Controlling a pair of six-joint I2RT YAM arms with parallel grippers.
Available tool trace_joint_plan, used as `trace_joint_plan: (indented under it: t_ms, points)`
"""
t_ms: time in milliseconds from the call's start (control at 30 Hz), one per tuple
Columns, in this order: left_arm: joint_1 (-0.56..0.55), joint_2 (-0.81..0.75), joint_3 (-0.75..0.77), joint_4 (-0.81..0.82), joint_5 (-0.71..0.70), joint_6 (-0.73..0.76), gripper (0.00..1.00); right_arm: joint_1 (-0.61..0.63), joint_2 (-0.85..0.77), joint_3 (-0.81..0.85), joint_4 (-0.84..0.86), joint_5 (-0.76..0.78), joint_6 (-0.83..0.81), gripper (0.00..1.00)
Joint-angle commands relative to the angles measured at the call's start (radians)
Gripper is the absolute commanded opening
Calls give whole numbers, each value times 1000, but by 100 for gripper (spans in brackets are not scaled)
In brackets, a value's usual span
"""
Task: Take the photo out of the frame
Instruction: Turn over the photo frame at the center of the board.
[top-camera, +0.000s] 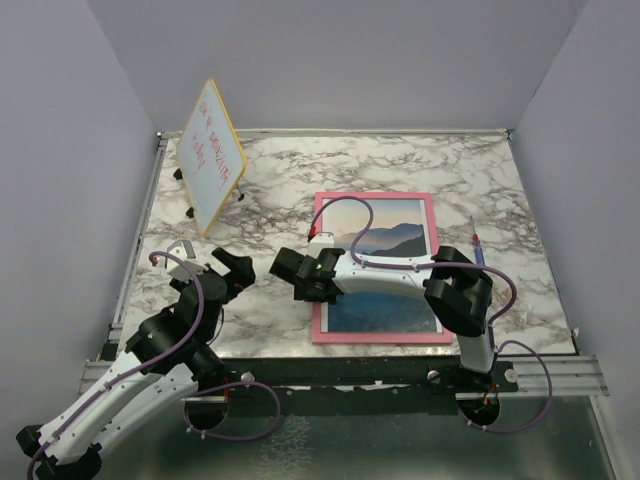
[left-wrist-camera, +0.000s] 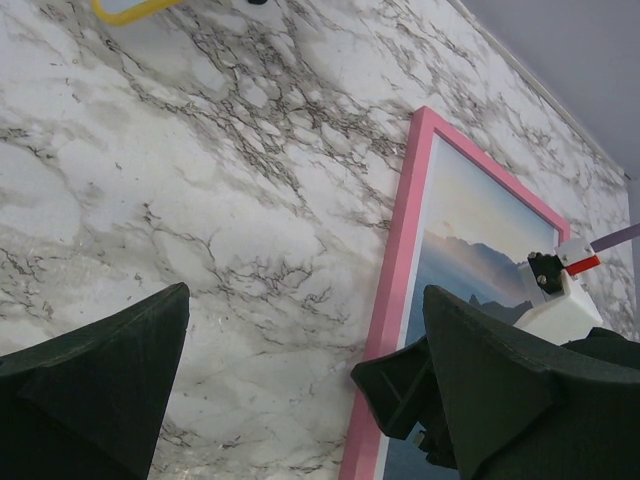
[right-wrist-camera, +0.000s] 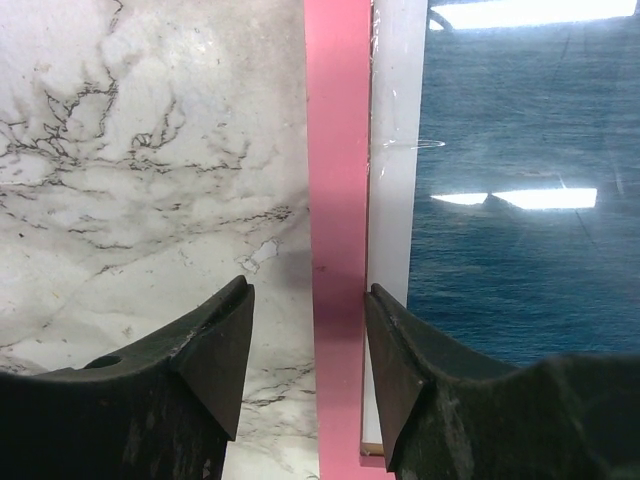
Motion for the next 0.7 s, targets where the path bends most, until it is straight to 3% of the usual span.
trace_joint_plan:
  t_ms: [0, 233, 433, 667]
  points:
    - [-9, -8, -4, -12, -27, -5, 99, -3, 24, 4, 14, -31, -16, 52]
    - [-21, -20, -8, -13, -38, -10, 99, -2, 33, -3, -3, -26, 1, 51]
    - [-33, -24, -7, -21, -52, -18, 99, -5, 46, 32, -90, 32, -108, 51]
    - [-36, -30, -8, -25, -60, -24, 99, -6, 37, -15, 16, -52, -113, 45]
